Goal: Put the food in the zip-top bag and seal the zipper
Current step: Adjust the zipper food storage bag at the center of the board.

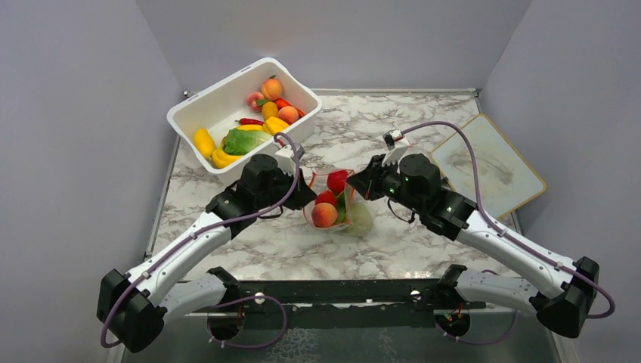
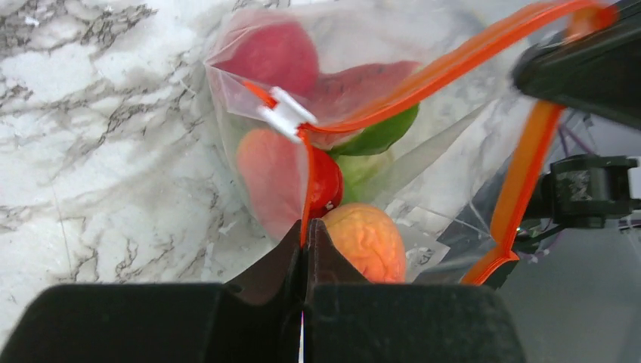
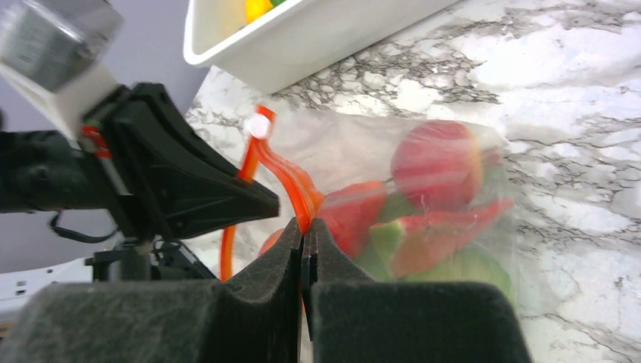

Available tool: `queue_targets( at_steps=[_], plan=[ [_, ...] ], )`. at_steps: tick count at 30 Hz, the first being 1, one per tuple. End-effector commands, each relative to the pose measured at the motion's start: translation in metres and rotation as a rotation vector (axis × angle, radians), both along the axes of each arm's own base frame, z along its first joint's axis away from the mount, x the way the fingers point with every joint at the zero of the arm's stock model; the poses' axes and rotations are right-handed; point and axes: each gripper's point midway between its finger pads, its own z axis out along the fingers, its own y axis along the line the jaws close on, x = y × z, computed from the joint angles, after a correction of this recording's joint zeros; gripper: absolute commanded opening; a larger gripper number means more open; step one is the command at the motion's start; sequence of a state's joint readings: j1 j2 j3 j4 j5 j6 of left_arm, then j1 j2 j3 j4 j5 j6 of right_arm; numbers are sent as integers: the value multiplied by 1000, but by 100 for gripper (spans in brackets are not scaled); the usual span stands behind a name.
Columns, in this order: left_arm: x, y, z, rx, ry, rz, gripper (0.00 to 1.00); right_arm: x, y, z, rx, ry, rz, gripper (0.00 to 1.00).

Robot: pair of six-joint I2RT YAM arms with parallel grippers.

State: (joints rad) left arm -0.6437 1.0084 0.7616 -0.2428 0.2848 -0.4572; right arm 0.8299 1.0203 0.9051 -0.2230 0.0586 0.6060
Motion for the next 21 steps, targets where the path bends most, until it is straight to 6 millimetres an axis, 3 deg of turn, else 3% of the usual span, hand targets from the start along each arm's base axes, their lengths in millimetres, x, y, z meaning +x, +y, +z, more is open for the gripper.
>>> queue_targets(
  at_steps=[1,4,6,16,21],
  plan=[
    [7,-17,76,-166,-101,-9,0,9,-12,-8,-47,-42,-64,1],
    [7,-24,107,-234,-120,-21,0,11,-19,-13,-79,-45,-89,1],
    [9,-26,114,-246,-127,-22,0,12,-22,-13,-88,-54,-99,1],
    [23,-26,73,-154,-76,15,1,8,-24,21,-32,-112,-92,1],
    [31,-22,66,-103,-84,42,11,9,-20,-1,-79,-93,-68,1]
  ],
)
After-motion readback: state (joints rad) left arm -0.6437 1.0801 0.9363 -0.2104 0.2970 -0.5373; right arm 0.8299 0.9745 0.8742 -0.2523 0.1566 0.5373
